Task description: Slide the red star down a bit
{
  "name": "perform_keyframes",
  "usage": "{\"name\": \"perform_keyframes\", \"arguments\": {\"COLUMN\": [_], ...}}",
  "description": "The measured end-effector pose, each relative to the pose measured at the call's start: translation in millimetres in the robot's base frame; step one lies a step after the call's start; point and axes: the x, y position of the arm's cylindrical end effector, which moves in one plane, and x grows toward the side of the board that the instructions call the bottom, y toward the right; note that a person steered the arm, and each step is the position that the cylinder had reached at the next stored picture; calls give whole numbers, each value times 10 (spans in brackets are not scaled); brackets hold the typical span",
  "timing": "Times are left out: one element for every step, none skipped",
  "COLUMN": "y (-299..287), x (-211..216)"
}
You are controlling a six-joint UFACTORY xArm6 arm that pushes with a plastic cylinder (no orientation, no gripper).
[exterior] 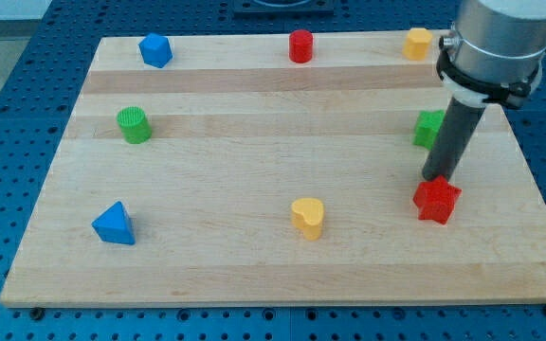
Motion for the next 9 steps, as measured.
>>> {"name": "perform_keyframes", "arguments": {"y": [0,0,0,0,0,-19,-107,-270,-410], "x": [67,79,112,125,-24,-104,-104,-103,-5]}}
